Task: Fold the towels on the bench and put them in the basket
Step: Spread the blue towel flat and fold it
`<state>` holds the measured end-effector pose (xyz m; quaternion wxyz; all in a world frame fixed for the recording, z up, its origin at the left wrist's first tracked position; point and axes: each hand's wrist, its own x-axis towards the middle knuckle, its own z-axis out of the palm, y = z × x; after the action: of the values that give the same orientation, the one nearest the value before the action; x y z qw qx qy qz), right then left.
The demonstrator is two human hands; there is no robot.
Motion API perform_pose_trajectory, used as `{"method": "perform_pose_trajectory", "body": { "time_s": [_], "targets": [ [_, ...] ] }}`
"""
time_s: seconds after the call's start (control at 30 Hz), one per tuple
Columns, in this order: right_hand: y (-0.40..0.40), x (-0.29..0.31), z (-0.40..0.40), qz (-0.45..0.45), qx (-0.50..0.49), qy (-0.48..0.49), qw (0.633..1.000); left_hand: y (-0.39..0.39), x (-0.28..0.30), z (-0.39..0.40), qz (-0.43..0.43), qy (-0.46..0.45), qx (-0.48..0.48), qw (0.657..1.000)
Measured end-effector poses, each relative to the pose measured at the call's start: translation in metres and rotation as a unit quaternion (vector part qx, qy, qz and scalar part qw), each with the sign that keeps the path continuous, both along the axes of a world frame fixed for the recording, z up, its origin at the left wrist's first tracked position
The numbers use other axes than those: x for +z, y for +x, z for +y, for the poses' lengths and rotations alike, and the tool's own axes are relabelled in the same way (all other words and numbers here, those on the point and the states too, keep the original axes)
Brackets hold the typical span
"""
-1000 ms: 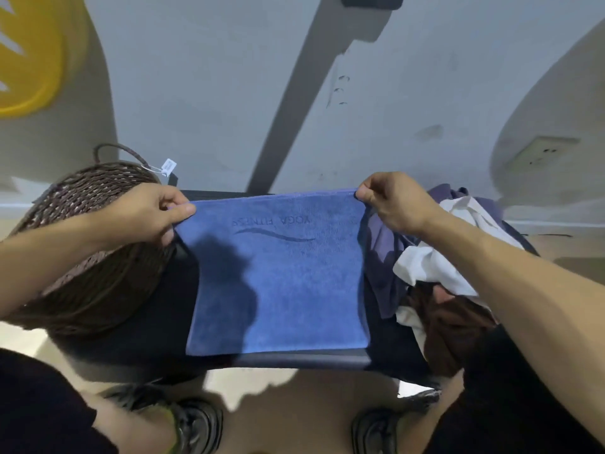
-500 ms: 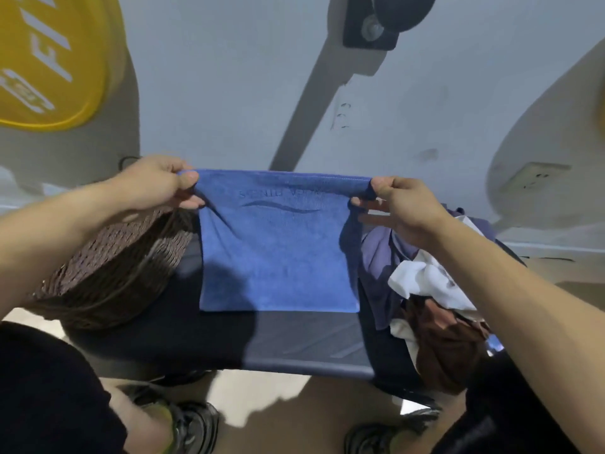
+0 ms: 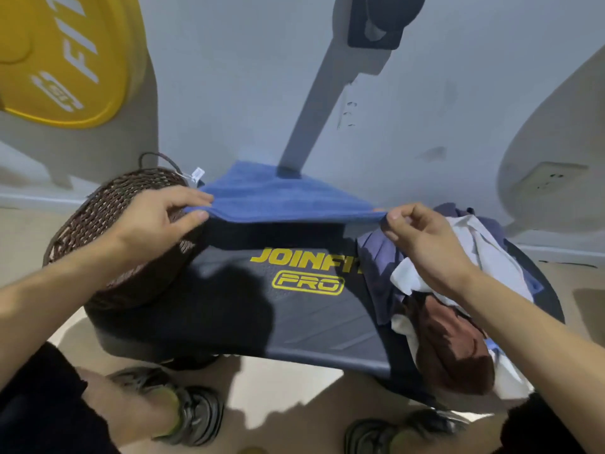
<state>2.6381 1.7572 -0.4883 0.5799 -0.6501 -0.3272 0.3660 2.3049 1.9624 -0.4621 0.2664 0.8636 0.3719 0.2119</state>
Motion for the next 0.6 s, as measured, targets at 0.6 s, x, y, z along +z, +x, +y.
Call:
{"method": "perform_pose_trajectory", "body": {
  "time_s": [0.6],
  "targets": [
    [-0.05, -0.068, -0.049, -0.33, 0.428, -0.353, 0.763, -0.062, -0.11, -0.051, 0.385, -0.02, -0.255, 0.887]
  ]
}}
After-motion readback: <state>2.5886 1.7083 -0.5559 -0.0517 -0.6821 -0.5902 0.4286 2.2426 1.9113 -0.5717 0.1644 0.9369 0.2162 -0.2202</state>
